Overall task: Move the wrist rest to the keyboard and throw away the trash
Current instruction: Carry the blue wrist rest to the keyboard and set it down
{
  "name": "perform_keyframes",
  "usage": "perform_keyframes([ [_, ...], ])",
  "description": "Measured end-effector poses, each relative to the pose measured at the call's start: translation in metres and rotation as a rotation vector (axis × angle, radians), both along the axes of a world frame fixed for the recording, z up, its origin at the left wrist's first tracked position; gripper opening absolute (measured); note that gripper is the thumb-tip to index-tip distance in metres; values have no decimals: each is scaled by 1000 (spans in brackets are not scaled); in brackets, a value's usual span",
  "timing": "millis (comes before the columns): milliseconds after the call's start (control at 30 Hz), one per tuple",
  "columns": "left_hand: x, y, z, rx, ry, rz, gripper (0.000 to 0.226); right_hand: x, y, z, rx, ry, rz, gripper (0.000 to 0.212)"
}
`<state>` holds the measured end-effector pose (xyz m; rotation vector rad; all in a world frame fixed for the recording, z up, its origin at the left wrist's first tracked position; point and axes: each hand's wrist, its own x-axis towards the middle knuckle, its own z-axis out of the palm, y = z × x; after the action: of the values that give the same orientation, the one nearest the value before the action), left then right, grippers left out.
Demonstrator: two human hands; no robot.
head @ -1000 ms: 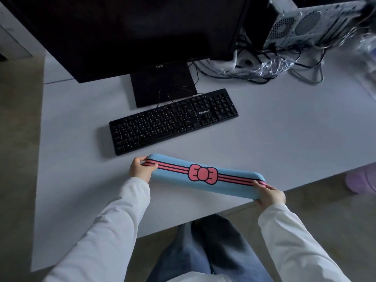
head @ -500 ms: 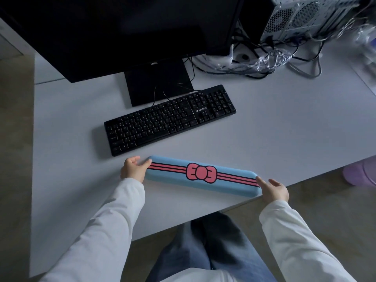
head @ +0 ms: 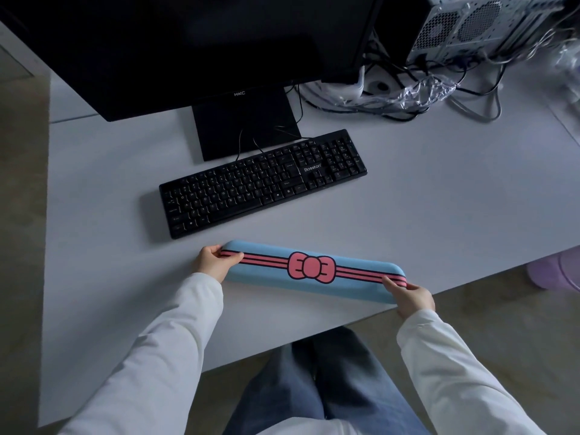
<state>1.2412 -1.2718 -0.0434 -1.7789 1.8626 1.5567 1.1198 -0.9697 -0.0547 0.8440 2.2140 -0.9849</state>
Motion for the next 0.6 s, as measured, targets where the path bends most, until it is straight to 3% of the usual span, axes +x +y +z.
perform_keyframes([
  [67,5,0,1,12,-11,25,56,-8,-3,1,-38,35,-28,49],
  [200,21,9,4,-5,14,120,45,-28,-21,13,-191,103,-79,20],
  [367,35,16,9,-64,96,270,37,-53,-50,19,-291,183,-22,38],
  [600,34,12,9,-114,114,372,41,-72,-74,12,-301,183,43,39],
])
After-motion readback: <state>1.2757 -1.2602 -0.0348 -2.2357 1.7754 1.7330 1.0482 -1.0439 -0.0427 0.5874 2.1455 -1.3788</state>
